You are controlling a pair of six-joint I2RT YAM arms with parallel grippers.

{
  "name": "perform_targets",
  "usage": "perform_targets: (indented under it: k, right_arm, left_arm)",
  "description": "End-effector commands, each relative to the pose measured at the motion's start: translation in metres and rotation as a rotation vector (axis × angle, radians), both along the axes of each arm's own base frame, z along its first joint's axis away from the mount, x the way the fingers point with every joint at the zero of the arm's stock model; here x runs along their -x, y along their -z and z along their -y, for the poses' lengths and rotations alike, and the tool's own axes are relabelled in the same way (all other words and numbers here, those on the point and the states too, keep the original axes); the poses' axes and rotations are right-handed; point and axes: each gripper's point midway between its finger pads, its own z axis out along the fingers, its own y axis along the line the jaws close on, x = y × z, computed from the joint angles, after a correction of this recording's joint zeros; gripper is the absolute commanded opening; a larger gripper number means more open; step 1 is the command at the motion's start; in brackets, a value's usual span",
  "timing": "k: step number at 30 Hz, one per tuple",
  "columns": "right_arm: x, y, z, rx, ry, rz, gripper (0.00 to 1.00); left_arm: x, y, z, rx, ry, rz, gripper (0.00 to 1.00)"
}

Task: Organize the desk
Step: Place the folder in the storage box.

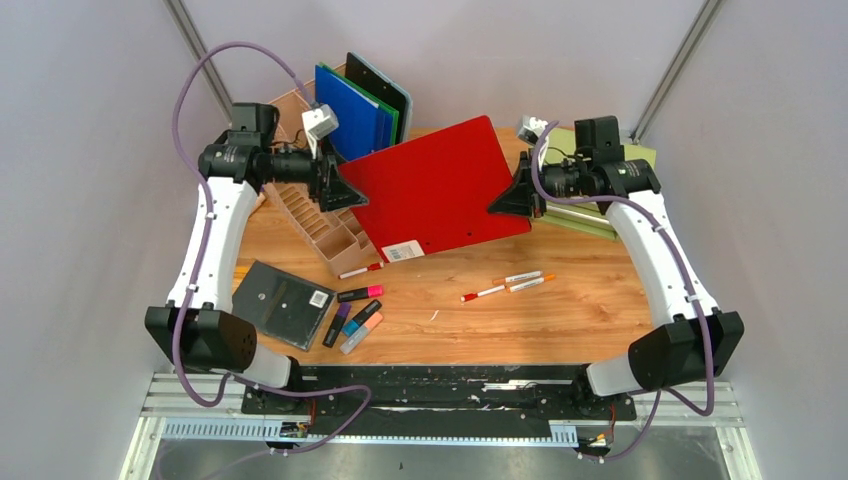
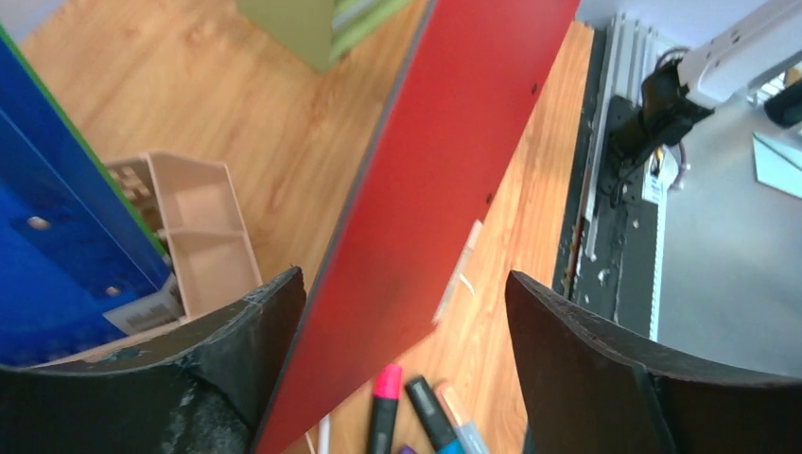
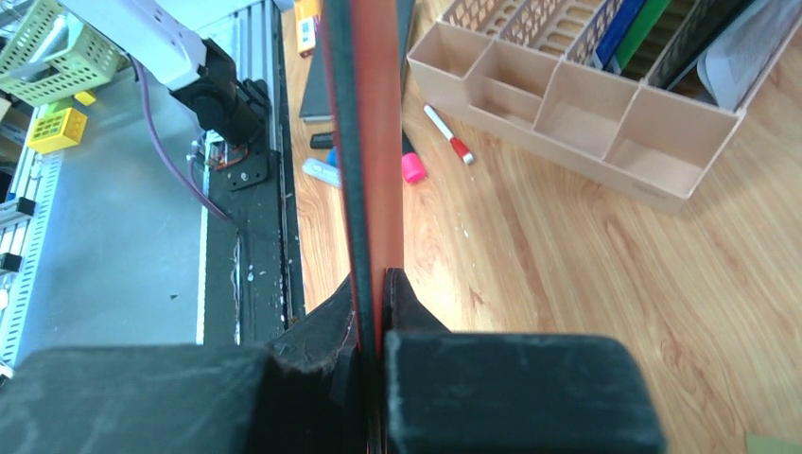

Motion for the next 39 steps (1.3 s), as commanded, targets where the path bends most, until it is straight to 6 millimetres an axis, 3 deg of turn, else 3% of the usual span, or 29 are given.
perform_targets:
  k: [1,2,6,16,20,24,26,27,28,31,33,36,39]
  right_arm:
    - [0.007,-0.002,-0.004,0.044,-0.024,0.064,0.0]
    - [0.01,0.002,-0.007,0.056,-0.035,0.056,0.0]
    - [0.02,0.018,-0.024,0.129,-0.078,0.059,0.0]
    - [0.034,0.021,-0.047,0.218,-0.124,0.096,0.0]
    - [0.034,0.018,-0.049,0.231,-0.121,0.111,0.0]
    - [0.033,0.015,-0.05,0.236,-0.112,0.124,0.0]
    - [0.031,0.014,-0.049,0.24,-0.102,0.128,0.0]
    - [0.03,0.013,-0.048,0.244,-0.094,0.132,0.0]
    - [0.029,0.012,-0.048,0.247,-0.088,0.136,0.04]
    - [0.023,0.007,-0.044,0.259,-0.042,0.148,0.36]
    - [0.015,-0.002,-0.04,0.253,0.023,0.158,0.52]
    - [0.001,-0.02,-0.027,0.206,0.111,0.171,0.63]
    - [-0.011,-0.044,-0.011,0.111,0.165,0.159,0.68]
  left_arm:
    - [0.011,0.014,0.002,-0.158,0.033,0.091,0.9]
    - [0.01,0.014,0.002,-0.179,0.027,0.106,0.95]
    - [0.012,0.014,0.019,-0.222,0.071,0.154,1.0]
    - [0.027,0.025,0.054,-0.26,0.198,0.134,0.95]
    - [0.033,0.029,0.063,-0.245,0.236,0.105,0.78]
    - [0.036,0.026,0.072,-0.21,0.262,0.072,0.53]
    - [0.036,0.023,0.075,-0.189,0.27,0.059,0.25]
    - [0.038,0.021,0.077,-0.179,0.276,0.049,0.16]
    - [0.038,0.018,0.078,-0.169,0.279,0.046,0.03]
    - [0.042,0.013,0.079,-0.148,0.288,0.039,0.0]
    - [0.043,0.01,0.079,-0.133,0.286,0.049,0.0]
    - [0.045,0.001,0.076,-0.073,0.274,0.039,0.0]
    - [0.035,-0.017,0.065,0.021,0.241,0.034,0.0]
